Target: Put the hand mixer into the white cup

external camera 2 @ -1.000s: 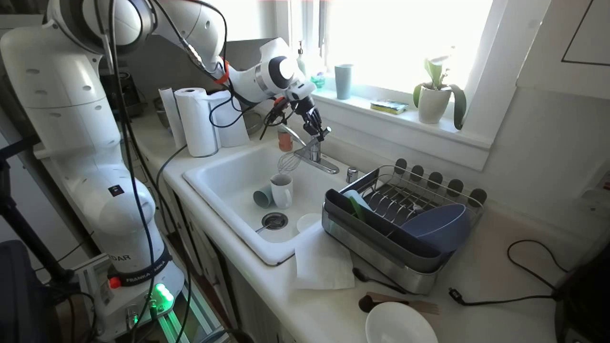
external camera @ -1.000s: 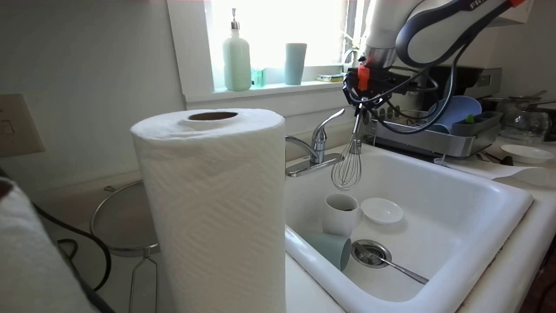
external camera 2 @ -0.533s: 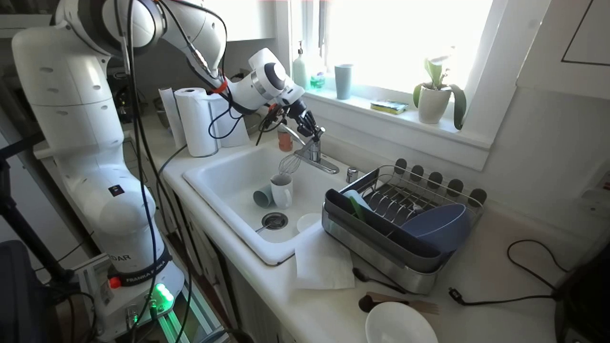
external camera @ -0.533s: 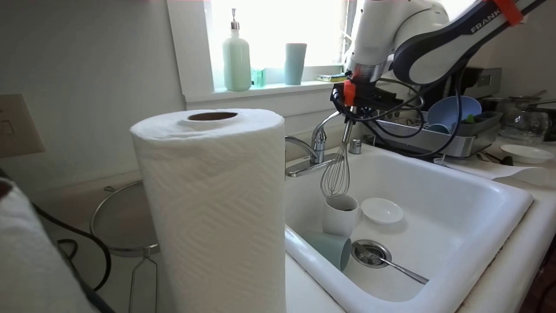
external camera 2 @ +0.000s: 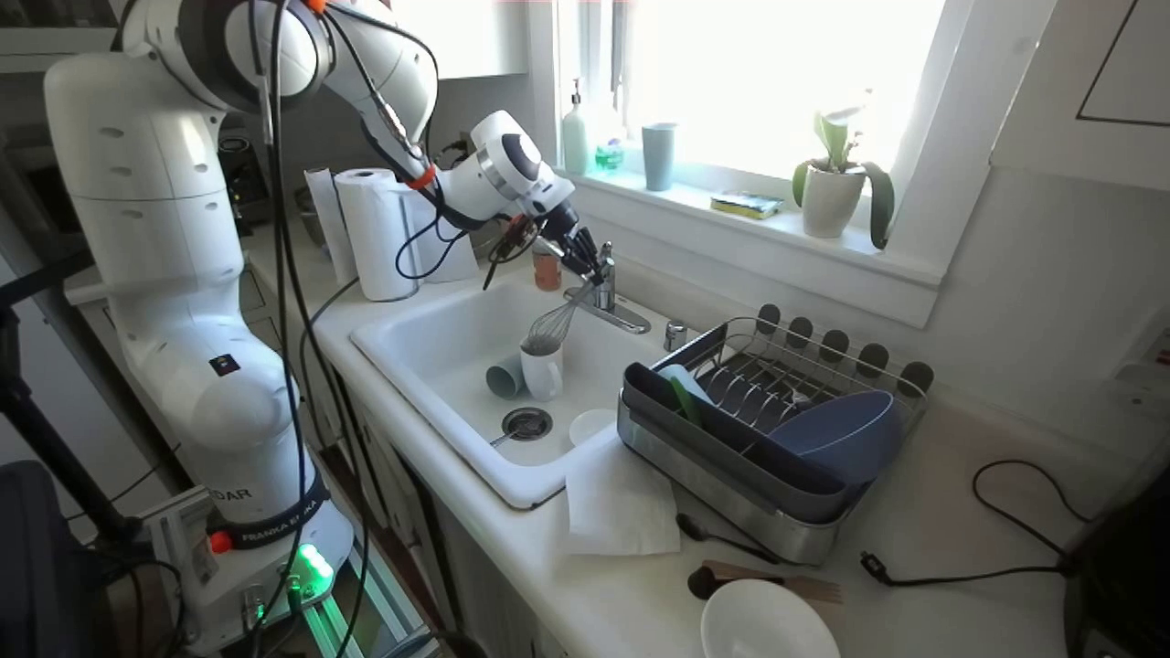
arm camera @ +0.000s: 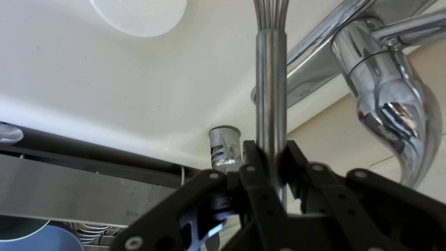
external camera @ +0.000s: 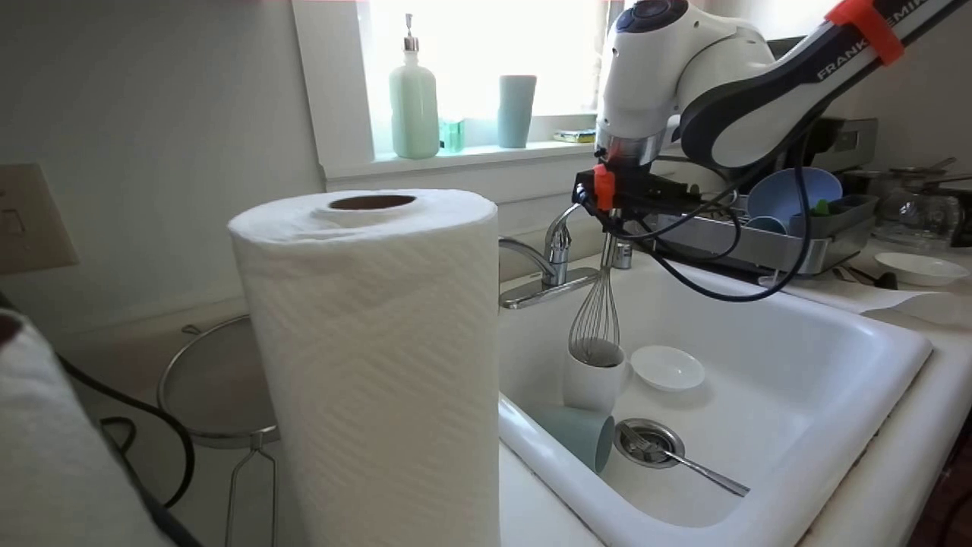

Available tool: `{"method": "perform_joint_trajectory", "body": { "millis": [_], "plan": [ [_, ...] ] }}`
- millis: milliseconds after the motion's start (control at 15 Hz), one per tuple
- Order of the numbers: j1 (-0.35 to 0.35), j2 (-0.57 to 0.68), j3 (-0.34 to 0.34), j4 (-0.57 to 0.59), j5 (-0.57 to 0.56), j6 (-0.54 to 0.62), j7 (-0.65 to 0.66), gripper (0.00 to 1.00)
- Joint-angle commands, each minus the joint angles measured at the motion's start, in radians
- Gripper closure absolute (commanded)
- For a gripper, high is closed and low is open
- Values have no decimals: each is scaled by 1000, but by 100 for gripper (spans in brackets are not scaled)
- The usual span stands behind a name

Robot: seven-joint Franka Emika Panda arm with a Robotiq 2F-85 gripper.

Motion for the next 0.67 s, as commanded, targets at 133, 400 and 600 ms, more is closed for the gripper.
{"method": "perform_joint_trajectory", "body": {
  "millis": [133, 400, 600],
  "plan": [
    [11, 18, 17, 5, -68, -59, 73, 94],
    [19, 39, 27, 10, -70, -72, 96, 94],
    [28, 56, 31, 16, -87, -87, 116, 94]
  ]
}}
